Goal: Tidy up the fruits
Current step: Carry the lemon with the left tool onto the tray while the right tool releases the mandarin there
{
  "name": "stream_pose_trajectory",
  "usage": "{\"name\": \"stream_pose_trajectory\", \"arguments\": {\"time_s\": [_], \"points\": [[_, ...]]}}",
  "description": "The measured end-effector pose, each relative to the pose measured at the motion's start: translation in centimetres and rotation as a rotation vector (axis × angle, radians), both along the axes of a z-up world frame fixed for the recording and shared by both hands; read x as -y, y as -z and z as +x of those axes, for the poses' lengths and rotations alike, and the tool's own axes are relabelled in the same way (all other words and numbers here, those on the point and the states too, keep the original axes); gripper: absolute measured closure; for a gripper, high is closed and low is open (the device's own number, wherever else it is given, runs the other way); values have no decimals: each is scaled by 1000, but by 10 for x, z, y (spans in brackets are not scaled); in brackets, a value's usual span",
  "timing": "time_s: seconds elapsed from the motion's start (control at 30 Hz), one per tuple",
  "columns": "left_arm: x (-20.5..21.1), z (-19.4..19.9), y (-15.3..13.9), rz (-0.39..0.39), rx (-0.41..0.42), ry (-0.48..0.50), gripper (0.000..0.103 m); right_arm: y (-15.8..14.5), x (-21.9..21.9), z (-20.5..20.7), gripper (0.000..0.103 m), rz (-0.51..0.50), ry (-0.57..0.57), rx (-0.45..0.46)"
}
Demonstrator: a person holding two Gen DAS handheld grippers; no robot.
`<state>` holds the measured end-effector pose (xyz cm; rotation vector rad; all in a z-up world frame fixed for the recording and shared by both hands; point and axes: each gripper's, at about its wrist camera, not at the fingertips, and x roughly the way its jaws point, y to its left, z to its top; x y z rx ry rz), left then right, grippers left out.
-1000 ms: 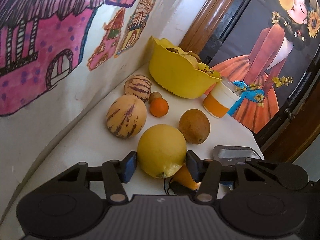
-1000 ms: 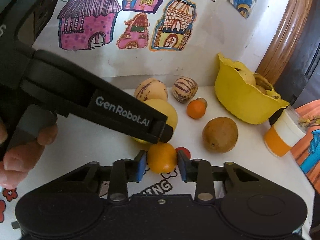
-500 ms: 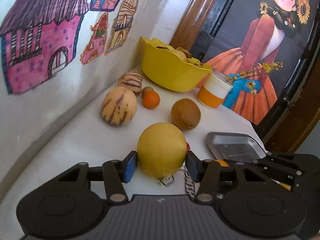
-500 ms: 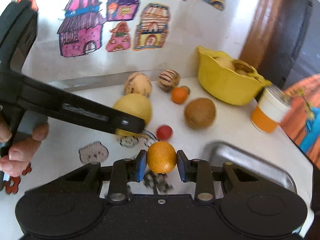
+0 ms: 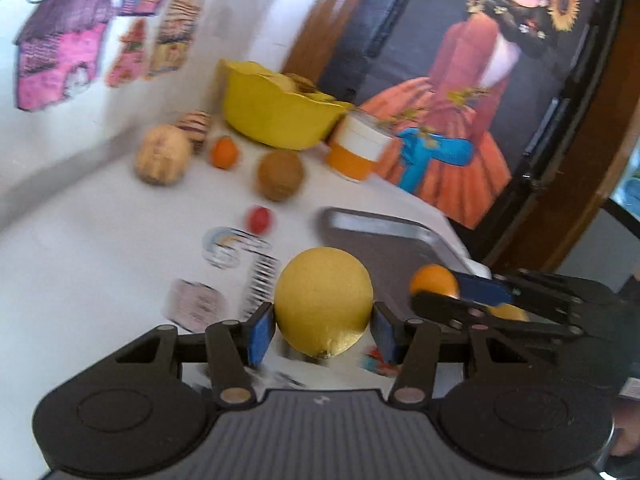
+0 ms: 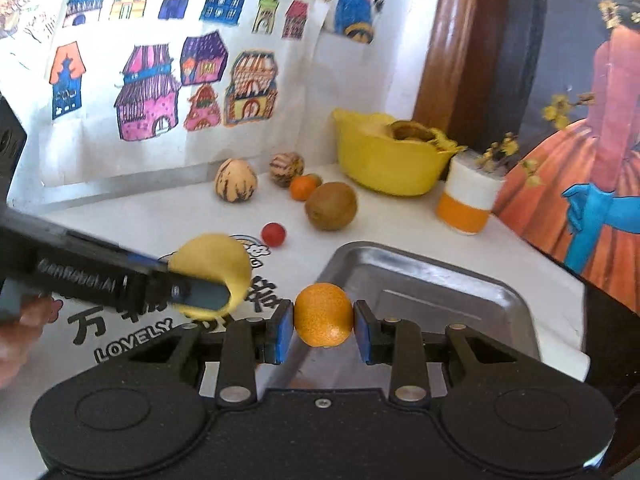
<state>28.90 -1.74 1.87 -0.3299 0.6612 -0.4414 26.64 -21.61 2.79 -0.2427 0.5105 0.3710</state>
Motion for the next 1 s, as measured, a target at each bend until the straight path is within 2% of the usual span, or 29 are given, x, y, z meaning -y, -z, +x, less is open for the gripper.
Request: {"name": "stream_pose_trajectory", "arguments": {"time_s": [0.27, 0.43, 0.63, 0.83, 1.0], "points": [[49, -10, -12, -34, 46, 63, 47, -5, 39, -24, 69, -23, 66, 132], [78, -2, -11, 15, 19, 110, 47, 5, 68, -24, 69, 27, 126, 100], [96, -2, -7, 76, -11, 124, 47, 11, 79, -26, 68, 62, 116, 112], [99, 0, -7, 101, -30, 125, 47, 15, 75, -30, 68, 9, 99, 150], [100, -1, -8, 107, -32, 128, 46, 14, 77, -32, 67, 11, 109, 152]]}}
